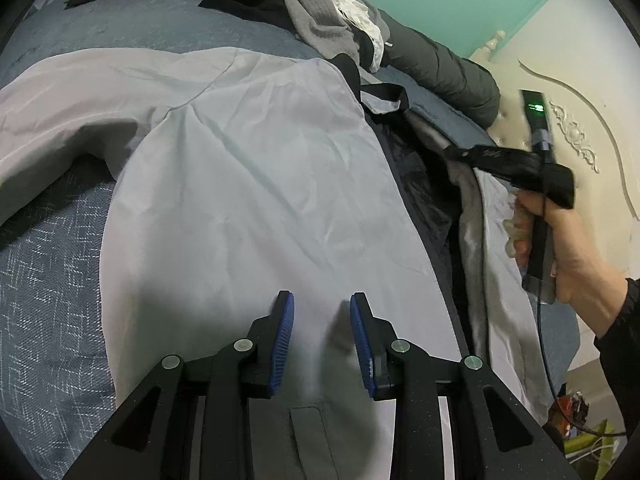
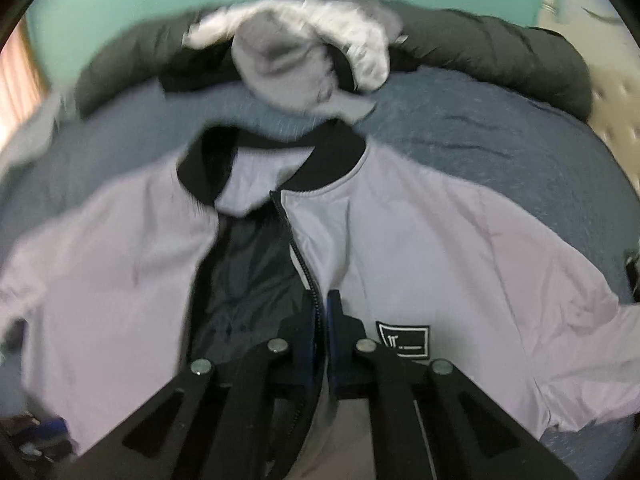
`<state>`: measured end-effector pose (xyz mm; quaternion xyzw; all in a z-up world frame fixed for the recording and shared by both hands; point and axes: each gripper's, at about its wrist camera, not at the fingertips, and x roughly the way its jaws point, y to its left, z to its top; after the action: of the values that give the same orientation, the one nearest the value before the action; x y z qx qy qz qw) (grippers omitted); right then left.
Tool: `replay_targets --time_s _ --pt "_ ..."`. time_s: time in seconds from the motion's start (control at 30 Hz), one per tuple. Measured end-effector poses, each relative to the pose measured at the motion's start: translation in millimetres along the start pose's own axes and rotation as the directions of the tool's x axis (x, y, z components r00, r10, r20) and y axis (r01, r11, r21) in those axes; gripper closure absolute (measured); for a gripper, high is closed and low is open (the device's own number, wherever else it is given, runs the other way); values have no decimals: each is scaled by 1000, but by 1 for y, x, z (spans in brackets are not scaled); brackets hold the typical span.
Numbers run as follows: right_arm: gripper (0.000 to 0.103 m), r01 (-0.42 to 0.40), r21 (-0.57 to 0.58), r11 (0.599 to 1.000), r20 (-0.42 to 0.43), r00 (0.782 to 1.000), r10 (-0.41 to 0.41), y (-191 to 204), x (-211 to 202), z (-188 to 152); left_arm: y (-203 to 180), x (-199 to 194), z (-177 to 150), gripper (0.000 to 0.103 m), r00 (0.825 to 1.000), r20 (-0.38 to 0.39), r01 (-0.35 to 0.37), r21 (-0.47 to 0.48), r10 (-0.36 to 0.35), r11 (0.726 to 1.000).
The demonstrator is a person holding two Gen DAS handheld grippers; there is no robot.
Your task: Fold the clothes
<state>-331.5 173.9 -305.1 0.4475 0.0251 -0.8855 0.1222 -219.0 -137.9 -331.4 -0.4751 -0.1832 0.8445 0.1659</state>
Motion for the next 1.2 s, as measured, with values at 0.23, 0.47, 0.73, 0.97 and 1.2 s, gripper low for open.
replay_targets --time_s 0.23,0.47,0.73,0.97,1.2 --pt "99 -85 -10 996 39 996 85 9 -9 7 1 -3 -1 71 1000 5 4 -9 -4 1000" --pt "95 -109 5 994 -100 989 109 24 45 1 2 -5 -1 71 1000 8 3 -11 -3 1000" --pt "71 -239 45 970 -64 968 241 28 45 3 3 -4 -1 71 1000 4 2 -6 -2 1000" --pt "71 -143 25 989 -30 989 144 15 13 -4 3 -7 -1 71 1000 7 1 -6 -1 1000" --pt "88 -61 24 998 -125 990 64 9 29 -44 6 -9 1 70 1000 10 2 -15 -2 1000"
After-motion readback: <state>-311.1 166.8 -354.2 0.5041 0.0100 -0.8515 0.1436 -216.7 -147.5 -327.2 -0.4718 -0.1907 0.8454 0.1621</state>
